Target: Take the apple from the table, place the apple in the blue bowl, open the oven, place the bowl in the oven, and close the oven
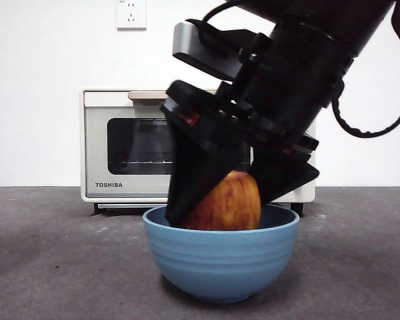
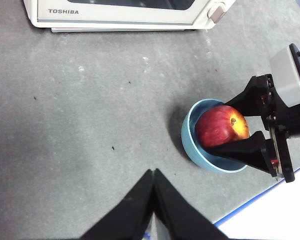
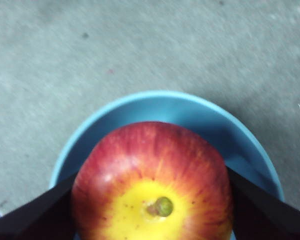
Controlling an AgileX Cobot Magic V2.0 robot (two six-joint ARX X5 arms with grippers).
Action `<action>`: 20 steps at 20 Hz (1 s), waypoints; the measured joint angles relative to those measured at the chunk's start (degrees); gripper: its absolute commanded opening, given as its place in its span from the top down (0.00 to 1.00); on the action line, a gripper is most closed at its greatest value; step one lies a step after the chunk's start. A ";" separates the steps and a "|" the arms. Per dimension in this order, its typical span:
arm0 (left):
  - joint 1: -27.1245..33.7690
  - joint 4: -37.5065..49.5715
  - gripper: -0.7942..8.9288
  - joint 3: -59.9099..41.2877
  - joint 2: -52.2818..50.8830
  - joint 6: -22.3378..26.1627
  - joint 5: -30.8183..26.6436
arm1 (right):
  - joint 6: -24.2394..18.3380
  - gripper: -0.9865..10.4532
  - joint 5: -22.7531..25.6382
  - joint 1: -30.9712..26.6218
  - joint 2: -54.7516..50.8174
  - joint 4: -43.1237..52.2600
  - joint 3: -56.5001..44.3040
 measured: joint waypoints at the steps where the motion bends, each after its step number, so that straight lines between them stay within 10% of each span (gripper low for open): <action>1: 0.00 0.02 0.91 0.00 0.00 0.00 0.00 | 0.00 0.57 0.00 0.00 0.00 0.24 0.00; 20: 0.00 2.16 0.91 0.00 0.39 -0.04 0.00 | -0.17 0.49 0.00 0.50 2.54 -3.98 2.89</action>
